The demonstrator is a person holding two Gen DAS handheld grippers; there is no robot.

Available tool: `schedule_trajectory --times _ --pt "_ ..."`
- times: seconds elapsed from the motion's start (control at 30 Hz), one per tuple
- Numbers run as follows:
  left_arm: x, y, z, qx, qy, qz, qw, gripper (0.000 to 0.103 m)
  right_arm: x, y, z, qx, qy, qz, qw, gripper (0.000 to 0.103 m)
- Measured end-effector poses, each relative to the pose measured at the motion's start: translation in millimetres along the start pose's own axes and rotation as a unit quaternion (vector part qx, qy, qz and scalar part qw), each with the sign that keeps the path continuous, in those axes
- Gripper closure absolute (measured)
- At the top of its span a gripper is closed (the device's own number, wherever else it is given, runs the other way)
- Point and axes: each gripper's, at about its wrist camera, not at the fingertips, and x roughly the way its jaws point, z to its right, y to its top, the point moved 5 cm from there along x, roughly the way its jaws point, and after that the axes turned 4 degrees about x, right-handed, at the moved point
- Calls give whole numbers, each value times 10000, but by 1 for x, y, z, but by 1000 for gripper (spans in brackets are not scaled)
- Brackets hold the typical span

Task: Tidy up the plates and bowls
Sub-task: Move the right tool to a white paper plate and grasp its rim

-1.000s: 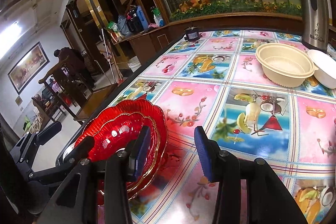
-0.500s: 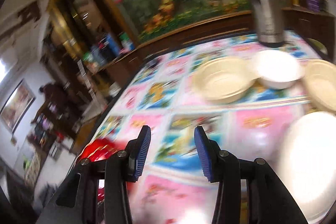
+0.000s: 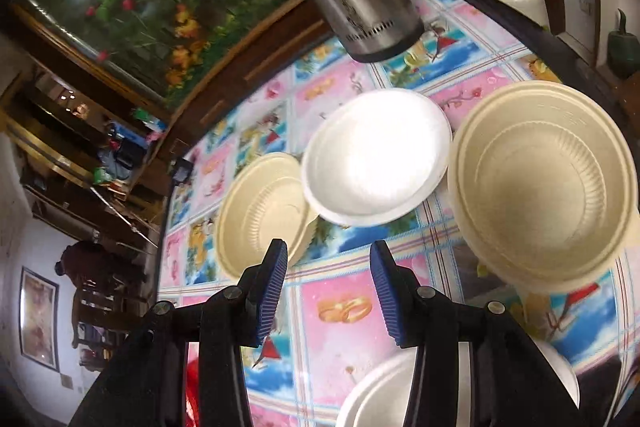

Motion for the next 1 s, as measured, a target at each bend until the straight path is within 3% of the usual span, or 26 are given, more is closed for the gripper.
schedule_trajectory --times 0.43,0.5,0.53,0.63,0.8,1.0 --pt "2 10 -10 -204 -123 -4 9997 24 37 7 44 1608 37 -126 9869 58" --pt "0 14 -9 -170 -80 34 9998 24 44 11 51 1844 21 -81 9828 66" --pt "-1 16 -9 -151 -68 57 9998 24 49 12 56 1964 42 -91 9805 81" --pt "-4 19 -10 -153 -117 108 9998 24 56 10 69 2204 96 -135 9753 88" --pt "-2 20 -15 -270 -162 84 9995 24 29 0 71 1841 259 -3 9826 96" --pt "-10 18 -25 -428 -148 95 9989 24 -5 -34 52 1134 664 -218 9911 97"
